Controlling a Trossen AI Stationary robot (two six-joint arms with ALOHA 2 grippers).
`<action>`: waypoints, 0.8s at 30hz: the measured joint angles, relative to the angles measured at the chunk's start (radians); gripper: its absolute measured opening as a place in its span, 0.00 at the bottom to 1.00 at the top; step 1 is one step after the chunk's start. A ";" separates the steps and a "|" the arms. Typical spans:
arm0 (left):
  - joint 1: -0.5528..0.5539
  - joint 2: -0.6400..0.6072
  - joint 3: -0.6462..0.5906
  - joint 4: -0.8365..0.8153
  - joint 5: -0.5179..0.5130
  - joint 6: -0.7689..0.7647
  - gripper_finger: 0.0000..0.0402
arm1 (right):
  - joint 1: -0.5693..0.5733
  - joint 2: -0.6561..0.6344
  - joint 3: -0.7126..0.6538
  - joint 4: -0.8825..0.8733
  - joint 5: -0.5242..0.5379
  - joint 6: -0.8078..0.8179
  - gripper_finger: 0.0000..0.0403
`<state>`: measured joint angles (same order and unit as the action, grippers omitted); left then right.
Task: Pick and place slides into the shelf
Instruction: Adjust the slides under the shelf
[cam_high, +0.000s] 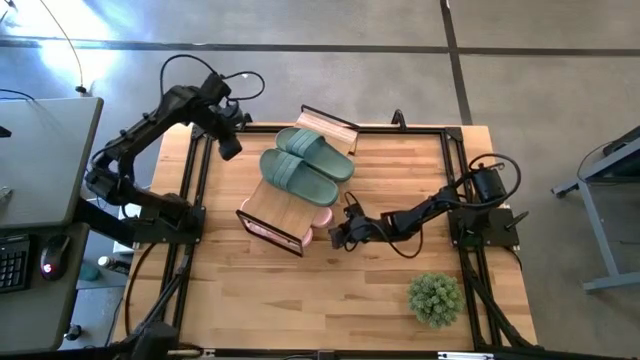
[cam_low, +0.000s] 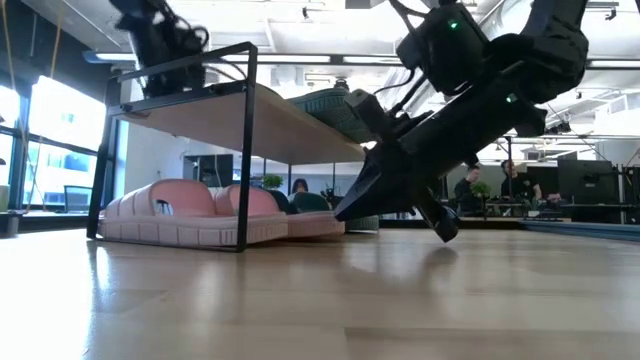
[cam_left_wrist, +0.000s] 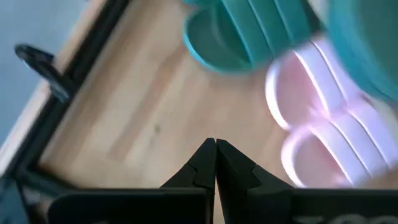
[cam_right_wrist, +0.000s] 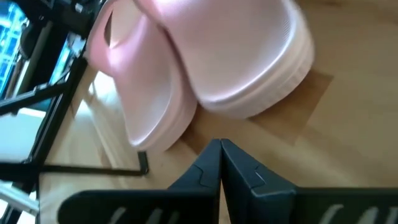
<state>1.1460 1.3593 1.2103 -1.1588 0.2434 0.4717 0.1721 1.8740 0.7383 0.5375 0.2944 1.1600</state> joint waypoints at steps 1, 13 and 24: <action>-0.012 -0.010 0.016 -0.047 -0.011 0.000 0.00 | 0.005 0.000 0.000 0.003 -0.007 -0.002 0.00; -0.200 -0.013 -0.049 -0.418 -0.334 -0.011 0.00 | 0.059 0.000 0.000 0.007 -0.034 -0.060 0.00; -0.196 -0.023 -0.385 -0.153 -0.063 0.087 0.00 | 0.059 -0.001 0.000 0.014 -0.069 -0.088 0.00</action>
<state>0.9497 1.3358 0.8251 -1.3116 0.1799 0.5590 0.2314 1.8729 0.7380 0.5510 0.2251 1.0721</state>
